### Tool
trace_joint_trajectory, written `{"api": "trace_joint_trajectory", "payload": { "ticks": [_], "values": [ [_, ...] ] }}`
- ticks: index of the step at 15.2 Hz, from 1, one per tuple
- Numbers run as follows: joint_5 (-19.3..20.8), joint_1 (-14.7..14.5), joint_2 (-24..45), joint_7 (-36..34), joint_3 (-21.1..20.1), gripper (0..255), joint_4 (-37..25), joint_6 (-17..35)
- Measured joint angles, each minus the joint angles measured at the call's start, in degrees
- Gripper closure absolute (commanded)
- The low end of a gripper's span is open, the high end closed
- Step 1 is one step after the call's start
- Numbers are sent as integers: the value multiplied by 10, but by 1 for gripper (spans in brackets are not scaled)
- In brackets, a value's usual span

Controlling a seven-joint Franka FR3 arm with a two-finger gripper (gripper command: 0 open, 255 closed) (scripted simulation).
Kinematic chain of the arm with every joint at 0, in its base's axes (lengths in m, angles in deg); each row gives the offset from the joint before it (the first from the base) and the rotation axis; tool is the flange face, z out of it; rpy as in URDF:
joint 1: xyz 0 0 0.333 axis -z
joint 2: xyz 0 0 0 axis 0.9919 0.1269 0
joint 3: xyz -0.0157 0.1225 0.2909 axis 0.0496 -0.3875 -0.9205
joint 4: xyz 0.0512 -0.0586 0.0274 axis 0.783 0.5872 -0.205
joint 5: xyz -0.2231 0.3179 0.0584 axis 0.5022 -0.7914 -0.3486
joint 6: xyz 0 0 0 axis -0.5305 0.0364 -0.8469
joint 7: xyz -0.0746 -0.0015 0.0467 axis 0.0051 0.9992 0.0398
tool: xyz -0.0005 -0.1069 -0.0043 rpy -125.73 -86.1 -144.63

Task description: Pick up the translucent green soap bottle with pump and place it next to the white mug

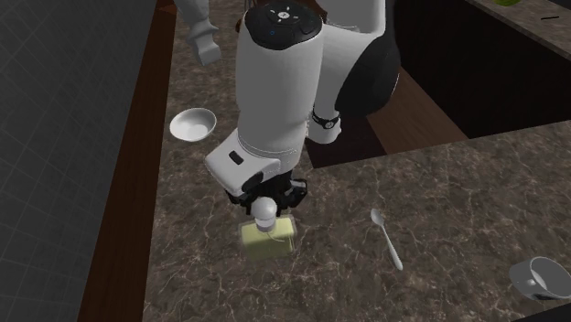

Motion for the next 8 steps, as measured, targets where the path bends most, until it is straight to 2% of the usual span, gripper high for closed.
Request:
{"api": "trace_joint_trajectory", "payload": {
  "ticks": [8],
  "values": [
    [-5, 3, 11, 7, 1, 255, -74, -63]
  ]
}}
